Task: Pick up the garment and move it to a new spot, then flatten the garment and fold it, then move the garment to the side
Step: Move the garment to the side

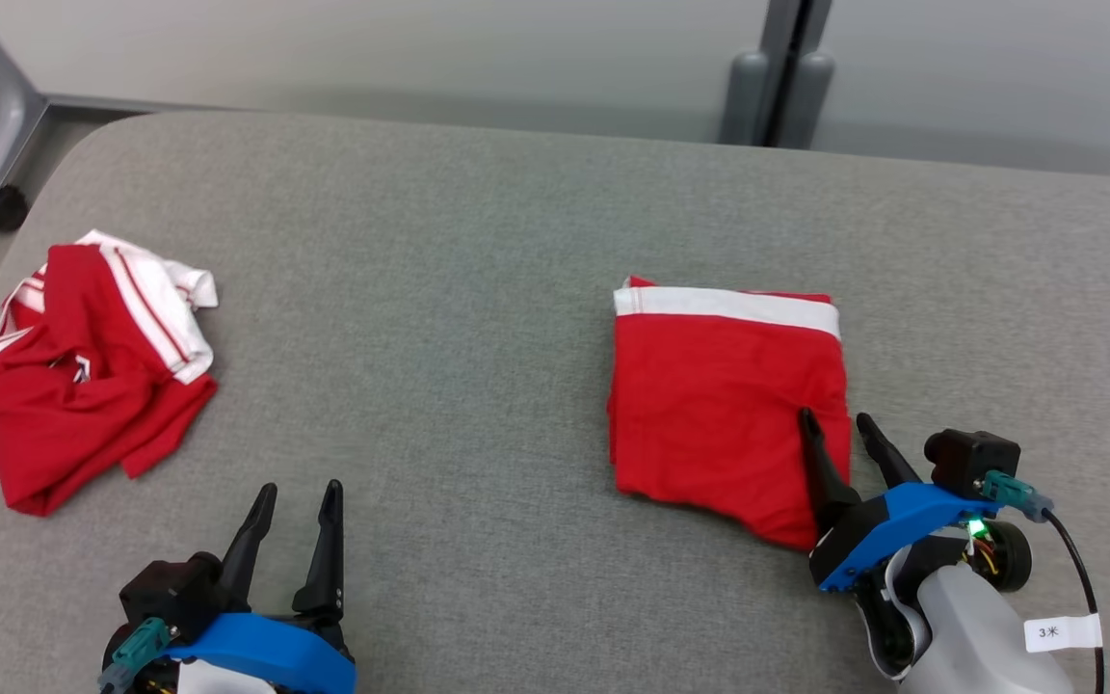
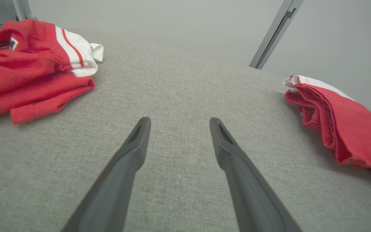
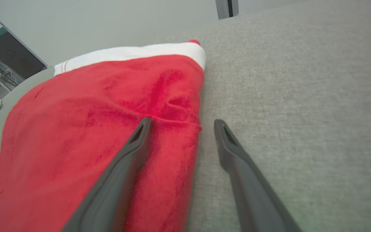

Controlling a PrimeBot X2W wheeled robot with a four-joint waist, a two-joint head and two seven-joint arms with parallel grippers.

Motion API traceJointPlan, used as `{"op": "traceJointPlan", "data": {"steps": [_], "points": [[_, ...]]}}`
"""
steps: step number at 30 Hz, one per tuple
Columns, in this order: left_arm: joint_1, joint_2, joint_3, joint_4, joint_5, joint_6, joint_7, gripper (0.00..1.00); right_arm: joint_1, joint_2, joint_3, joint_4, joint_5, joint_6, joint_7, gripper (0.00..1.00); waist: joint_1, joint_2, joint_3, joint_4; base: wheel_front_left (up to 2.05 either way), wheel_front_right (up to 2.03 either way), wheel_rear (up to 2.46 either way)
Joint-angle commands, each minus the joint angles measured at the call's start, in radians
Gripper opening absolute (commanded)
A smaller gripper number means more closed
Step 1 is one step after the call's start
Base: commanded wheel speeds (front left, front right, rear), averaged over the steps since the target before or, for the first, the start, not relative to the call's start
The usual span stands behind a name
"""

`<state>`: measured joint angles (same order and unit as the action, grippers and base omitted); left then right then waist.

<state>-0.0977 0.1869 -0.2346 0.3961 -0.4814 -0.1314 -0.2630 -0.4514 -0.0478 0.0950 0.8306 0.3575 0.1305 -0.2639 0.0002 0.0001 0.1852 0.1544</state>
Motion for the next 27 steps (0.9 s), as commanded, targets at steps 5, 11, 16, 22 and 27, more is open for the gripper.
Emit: {"op": "traceJointPlan", "data": {"steps": [5, 11, 16, 22, 27], "points": [[-0.03, 0.025, -0.015, -0.009, -0.021, 0.001, -0.003, 1.0, -0.059, 0.0, 0.02, 0.116, 0.093, 0.001, 0.001, 0.0, -0.0002, -0.0001, 0.047, 0.046, 0.0, 0.0, 0.0], [-0.028, 0.035, -0.032, -0.04, -0.02, 0.001, -0.003, 1.0, -0.062, -0.005, 0.012, 0.083, 0.081, 0.0, 0.0, 0.0, -0.0002, -0.0001, 0.048, 0.006, 0.0, 0.0, 0.0], [-0.009, 0.035, -0.052, -0.066, -0.008, 0.001, -0.003, 1.0, -0.035, -0.006, 0.001, 0.021, 0.067, 0.0, -0.001, 0.0, -0.0002, -0.0001, 0.02, -0.081, 0.0, 0.0, 0.0], [0.013, 0.037, -0.066, -0.113, 0.011, 0.001, -0.003, 1.0, 0.011, -0.005, 0.047, -0.055, 0.072, 0.0, -0.001, 0.0, -0.0002, -0.0001, 0.005, -0.256, 0.0, 0.0, 0.0], [0.016, 0.048, -0.092, -0.15, 0.023, 0.001, -0.003, 1.0, 0.058, -0.005, 0.105, -0.119, 0.104, 0.0, -0.001, 0.0, -0.0002, -0.0001, 0.017, -0.409, 0.0, 0.0, 0.0]]}}
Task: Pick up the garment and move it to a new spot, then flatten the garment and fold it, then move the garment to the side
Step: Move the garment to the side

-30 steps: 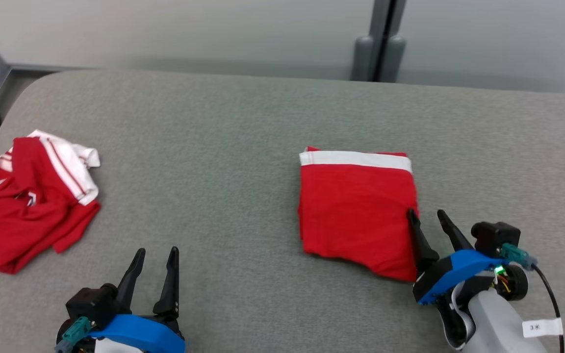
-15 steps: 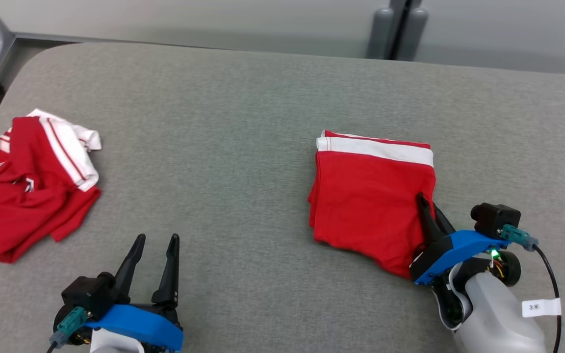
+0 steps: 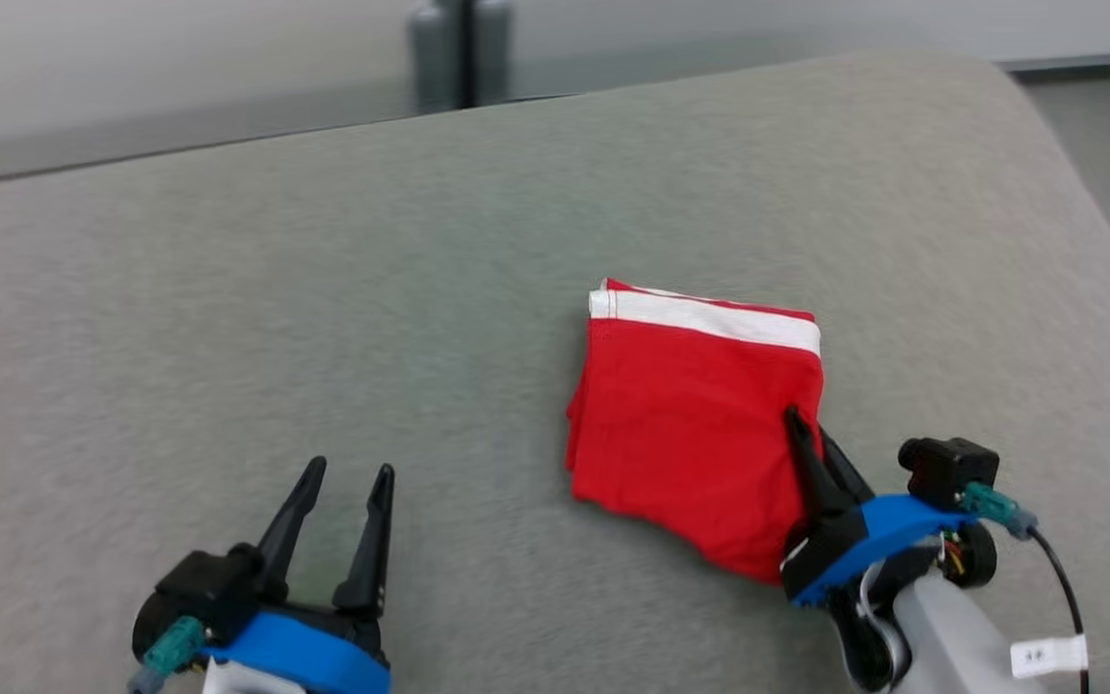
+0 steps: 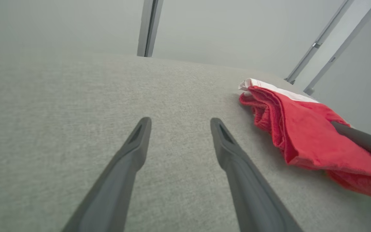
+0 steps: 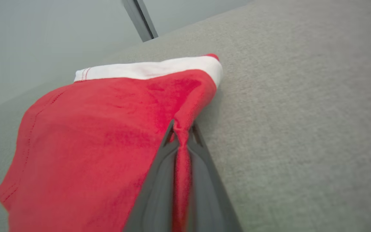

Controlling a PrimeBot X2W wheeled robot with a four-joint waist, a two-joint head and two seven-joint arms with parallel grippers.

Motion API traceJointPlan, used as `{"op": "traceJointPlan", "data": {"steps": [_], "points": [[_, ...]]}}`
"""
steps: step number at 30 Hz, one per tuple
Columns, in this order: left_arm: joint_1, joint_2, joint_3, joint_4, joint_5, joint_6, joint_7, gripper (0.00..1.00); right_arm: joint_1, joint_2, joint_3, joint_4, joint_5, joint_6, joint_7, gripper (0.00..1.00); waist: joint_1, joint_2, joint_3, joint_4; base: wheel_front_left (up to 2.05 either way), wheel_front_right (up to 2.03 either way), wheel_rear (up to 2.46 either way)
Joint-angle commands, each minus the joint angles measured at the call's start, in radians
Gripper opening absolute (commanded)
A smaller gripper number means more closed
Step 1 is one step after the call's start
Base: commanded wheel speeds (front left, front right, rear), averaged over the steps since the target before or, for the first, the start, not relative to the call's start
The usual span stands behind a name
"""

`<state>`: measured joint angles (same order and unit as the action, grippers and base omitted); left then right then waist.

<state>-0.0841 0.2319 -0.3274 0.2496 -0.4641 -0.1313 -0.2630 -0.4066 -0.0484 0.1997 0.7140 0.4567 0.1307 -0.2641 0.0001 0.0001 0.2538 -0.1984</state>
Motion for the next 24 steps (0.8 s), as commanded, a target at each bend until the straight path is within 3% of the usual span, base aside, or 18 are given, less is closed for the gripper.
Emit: {"op": "traceJointPlan", "data": {"steps": [1, 6, 10, 15, 20, 23, 24], "points": [[0.003, 0.005, -0.004, -0.011, 0.008, 0.001, -0.003, 1.0, 0.022, -0.004, 0.008, -0.012, 0.011, 0.0, 0.0, 0.0, -0.0001, -0.0001, -0.048, -0.083, 0.0, 0.0, 0.0], [0.015, 0.015, -0.029, -0.032, 0.019, 0.001, -0.003, 1.0, 0.051, -0.004, 0.036, -0.049, 0.011, 0.0, -0.001, 0.0, -0.0001, -0.0001, -0.033, -0.2, 0.0, 0.0, 0.0], [0.007, 0.034, -0.06, -0.042, 0.025, 0.001, -0.003, 1.0, 0.049, -0.003, 0.019, -0.057, -0.034, 0.0, -0.001, 0.0, -0.0001, -0.0001, -0.009, -0.231, 0.0, 0.0, 0.0], [0.001, 0.057, -0.081, -0.041, 0.01, 0.001, -0.003, 1.0, 0.009, -0.003, -0.058, -0.041, -0.14, 0.0, -0.001, 0.0, -0.0001, -0.0001, 0.014, -0.195, 0.0, 0.0, 0.0], [-0.008, 0.089, -0.096, -0.037, -0.004, 0.001, -0.003, 1.0, -0.056, -0.005, -0.176, -0.014, -0.306, 0.0, -0.001, 0.0, -0.0001, -0.0001, 0.044, -0.117, 0.0, 0.0, 0.0], [-0.024, 0.113, -0.103, -0.042, -0.021, 0.001, -0.003, 1.0, -0.126, -0.005, -0.378, 0.02, -0.514, 0.0, -0.001, 0.0, -0.0001, -0.0001, 0.076, -0.046, 0.0, 0.0, 0.0], [-0.024, 0.113, -0.103, -0.042, -0.021, 0.001, -0.003, 1.0, -0.126, -0.005, -0.378, 0.02, -0.514, 0.0, -0.001, 0.0, -0.0001, -0.0001, 0.076, -0.046, 0.0, 0.0, 0.0]]}}
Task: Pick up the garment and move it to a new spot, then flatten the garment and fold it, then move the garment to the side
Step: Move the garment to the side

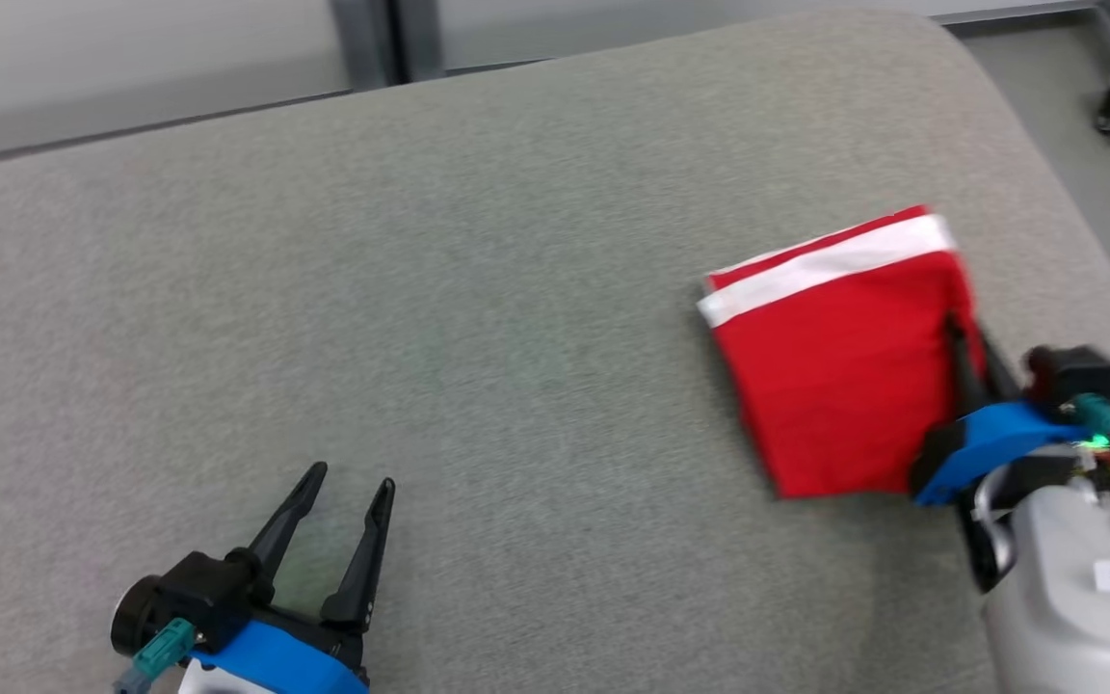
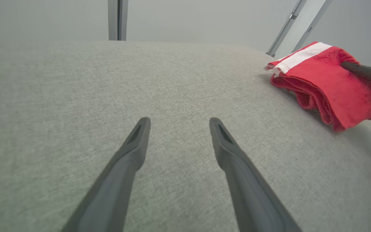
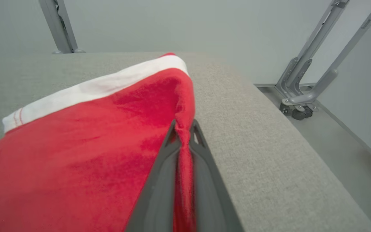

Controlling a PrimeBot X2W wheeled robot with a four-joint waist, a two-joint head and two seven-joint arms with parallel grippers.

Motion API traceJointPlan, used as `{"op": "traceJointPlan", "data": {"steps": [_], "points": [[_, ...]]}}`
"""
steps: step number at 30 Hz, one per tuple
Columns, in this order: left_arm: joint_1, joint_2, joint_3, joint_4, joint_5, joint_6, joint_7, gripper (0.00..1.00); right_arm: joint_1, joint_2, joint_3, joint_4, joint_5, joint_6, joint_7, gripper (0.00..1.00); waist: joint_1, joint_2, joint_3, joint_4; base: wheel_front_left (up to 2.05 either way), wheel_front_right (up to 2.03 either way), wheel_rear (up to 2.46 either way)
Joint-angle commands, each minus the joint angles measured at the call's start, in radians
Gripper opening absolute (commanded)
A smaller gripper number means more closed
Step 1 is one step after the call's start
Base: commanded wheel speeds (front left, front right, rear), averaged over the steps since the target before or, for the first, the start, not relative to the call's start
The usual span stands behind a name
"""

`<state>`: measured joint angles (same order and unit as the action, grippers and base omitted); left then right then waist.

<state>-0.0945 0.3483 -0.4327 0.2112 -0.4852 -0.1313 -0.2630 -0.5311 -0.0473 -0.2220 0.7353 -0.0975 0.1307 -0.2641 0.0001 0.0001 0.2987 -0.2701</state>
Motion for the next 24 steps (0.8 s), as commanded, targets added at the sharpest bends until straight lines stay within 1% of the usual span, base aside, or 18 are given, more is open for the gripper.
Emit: {"op": "traceJointPlan", "data": {"steps": [1, 2, 5, 8, 11, 14, 21, 22, 24], "points": [[-0.024, 0.01, -0.004, -0.01, -0.008, 0.001, -0.003, 1.0, -0.031, -0.006, -0.084, 0.001, -0.072, 0.0, 0.0, 0.0, -0.0001, -0.0001, 0.051, 0.064, 0.0, 0.0, 0.0], [-0.024, 0.01, -0.004, -0.01, -0.008, 0.001, -0.003, 1.0, -0.031, -0.006, -0.084, 0.001, -0.072, 0.0, 0.0, 0.0, -0.0001, -0.0001, 0.051, 0.064, 0.0, 0.0, 0.0], [-0.036, 0.027, -0.01, -0.021, -0.019, 0.001, -0.003, 1.0, -0.076, -0.005, -0.248, -0.028, -0.22, 0.0, 0.014, 0.0, -0.0001, -0.0001, 0.077, 0.112, 0.0, 0.0, 0.0], [-0.048, 0.038, -0.011, -0.033, -0.027, 0.001, -0.003, 1.0, -0.096, -0.006, -0.393, -0.079, -0.319, 0.0, 0.041, 0.0, -0.0001, -0.0001, 0.102, 0.152, 0.0, 0.0, 0.0], [-0.061, 0.046, -0.015, -0.043, -0.033, 0.001, -0.003, 1.0, -0.116, -0.006, -0.501, -0.129, -0.394, 0.0, 0.059, 0.0, -0.0001, -0.0001, 0.122, 0.183, 0.0, 0.0, 0.0], [-0.066, 0.053, -0.014, -0.046, -0.041, 0.001, -0.003, 1.0, -0.133, -0.006, -0.575, -0.16, -0.447, 0.0, 0.066, 0.0, -0.0001, -0.0001, 0.136, 0.202, 0.0, 0.0, 0.0], [-0.078, 0.065, -0.012, -0.053, -0.049, 0.001, -0.003, 1.0, -0.175, -0.006, -0.69, -0.224, -0.526, 0.0, 0.051, 0.0, -0.0001, -0.0001, 0.154, 0.22, 0.0, 0.0, 0.0], [-0.08, 0.065, -0.013, -0.053, -0.05, 0.001, -0.002, 1.0, -0.182, -0.006, -0.705, -0.236, -0.533, 0.0, 0.043, 1.0, -0.0001, -0.0001, 0.155, 0.221, 0.0, 0.0, 0.0], [-0.084, 0.061, -0.011, -0.051, -0.051, 0.001, -0.002, 1.0, -0.194, -0.005, -0.728, -0.25, -0.546, 0.0, 0.028, 1.0, -0.0001, -0.0001, 0.154, 0.223, 0.0, 0.0, 0.0]]}}
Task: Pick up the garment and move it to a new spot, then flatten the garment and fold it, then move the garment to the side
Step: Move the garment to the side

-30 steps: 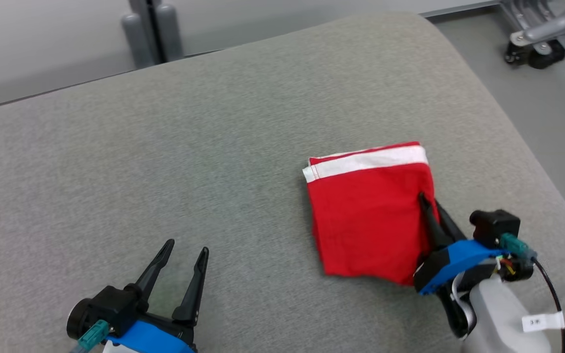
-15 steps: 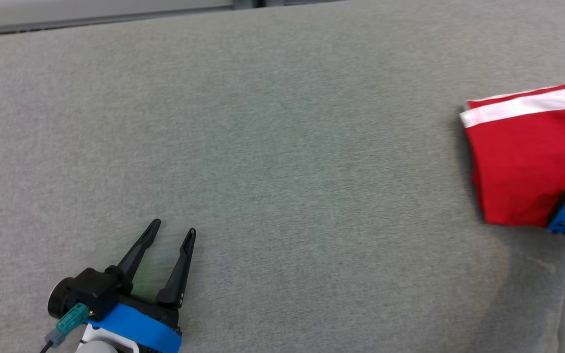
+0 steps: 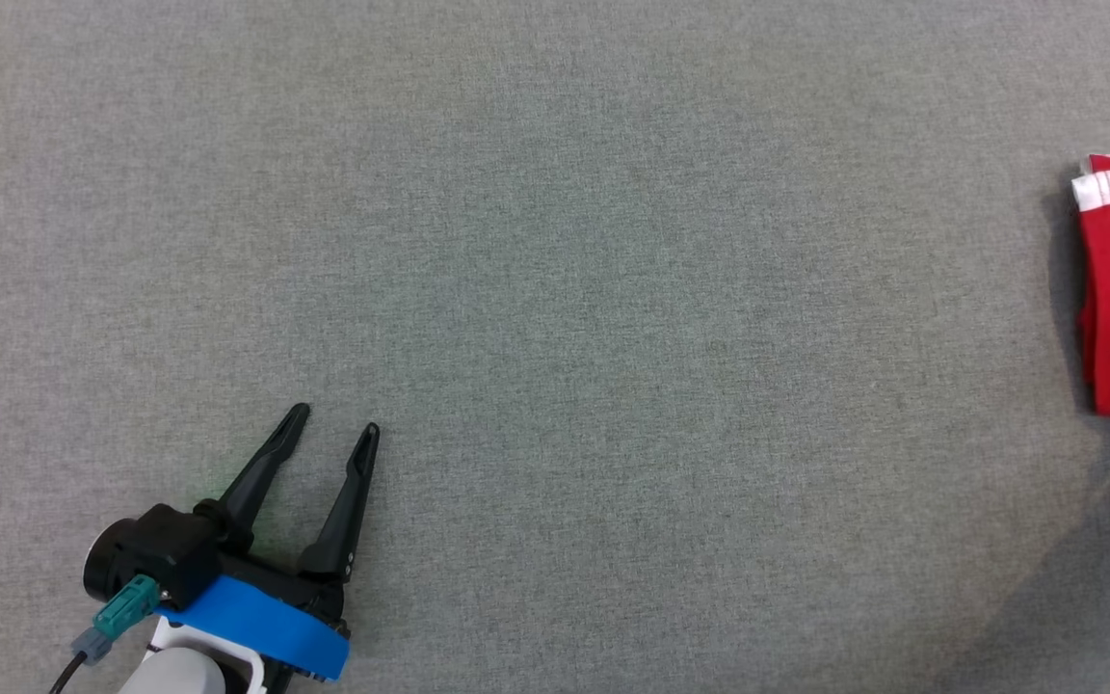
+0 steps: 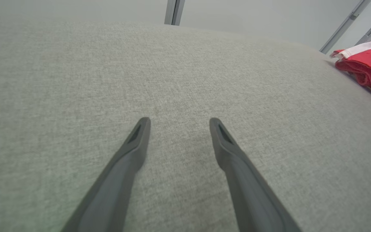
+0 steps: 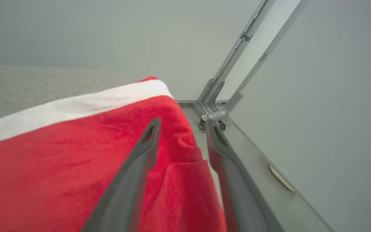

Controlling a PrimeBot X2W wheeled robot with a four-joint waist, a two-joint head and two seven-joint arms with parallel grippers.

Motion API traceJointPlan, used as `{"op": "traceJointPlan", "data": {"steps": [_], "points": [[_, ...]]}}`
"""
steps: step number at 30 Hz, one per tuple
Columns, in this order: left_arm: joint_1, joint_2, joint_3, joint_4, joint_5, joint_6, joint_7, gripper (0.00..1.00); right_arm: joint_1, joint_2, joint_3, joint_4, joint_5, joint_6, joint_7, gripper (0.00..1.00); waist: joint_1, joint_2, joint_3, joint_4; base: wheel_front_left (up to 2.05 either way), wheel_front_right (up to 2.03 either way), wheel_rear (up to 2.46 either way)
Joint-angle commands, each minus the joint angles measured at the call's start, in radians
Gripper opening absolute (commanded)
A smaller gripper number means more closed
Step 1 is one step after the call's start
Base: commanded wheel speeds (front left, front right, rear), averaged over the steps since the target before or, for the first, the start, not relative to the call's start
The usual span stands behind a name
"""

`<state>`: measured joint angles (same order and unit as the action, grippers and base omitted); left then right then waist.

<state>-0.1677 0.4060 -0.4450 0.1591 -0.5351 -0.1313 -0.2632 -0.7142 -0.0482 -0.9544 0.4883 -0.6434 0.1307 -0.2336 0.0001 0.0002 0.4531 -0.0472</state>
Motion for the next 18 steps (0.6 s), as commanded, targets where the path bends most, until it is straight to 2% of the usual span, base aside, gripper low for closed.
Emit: {"op": "traceJointPlan", "data": {"steps": [1, 4, 6, 10, 15, 18], "points": [[-0.011, 0.001, 0.003, 0.004, -0.003, 0.001, -0.002, 1.0, -0.019, -0.004, -0.007, -0.007, -0.005, 0.0, -0.008, 1.0, -0.0001, -0.0002, -0.002, 0.0, 0.0, 0.0, 0.0], [-0.009, -0.01, 0.009, 0.013, -0.003, 0.001, -0.002, 1.0, -0.038, -0.004, -0.012, 0.008, -0.01, 0.0, -0.027, 1.0, -0.0001, -0.0002, -0.014, -0.001, 0.0, 0.0, 0.0], [-0.008, -0.021, 0.016, 0.016, 0.0, 0.001, -0.002, 1.0, -0.058, -0.004, 0.03, 0.022, 0.025, 0.0, -0.032, 1.0, -0.0001, -0.0002, -0.026, 0.0, 0.0, 0.0, 0.0], [-0.008, -0.043, 0.049, 0.033, 0.017, 0.001, -0.002, 1.0, -0.031, -0.003, 0.238, 0.007, 0.189, 0.0, -0.032, 1.0, -0.0001, -0.0002, -0.057, 0.007, 0.0, 0.0, 0.0], [0.005, -0.093, 0.107, 0.068, 0.048, 0.001, -0.002, 1.0, 0.079, -0.004, 0.525, -0.041, 0.426, 0.0, -0.032, 1.0, -0.0001, -0.0002, -0.122, 0.023, 0.0, 0.0, 0.0], [0.018, -0.125, 0.14, 0.093, 0.07, 0.001, -0.002, 1.0, 0.164, -0.004, 0.642, -0.062, 0.539, 0.0, -0.032, 1.0, -0.0001, -0.0002, -0.165, 0.04, 0.0, 0.0, 0.0]]}}
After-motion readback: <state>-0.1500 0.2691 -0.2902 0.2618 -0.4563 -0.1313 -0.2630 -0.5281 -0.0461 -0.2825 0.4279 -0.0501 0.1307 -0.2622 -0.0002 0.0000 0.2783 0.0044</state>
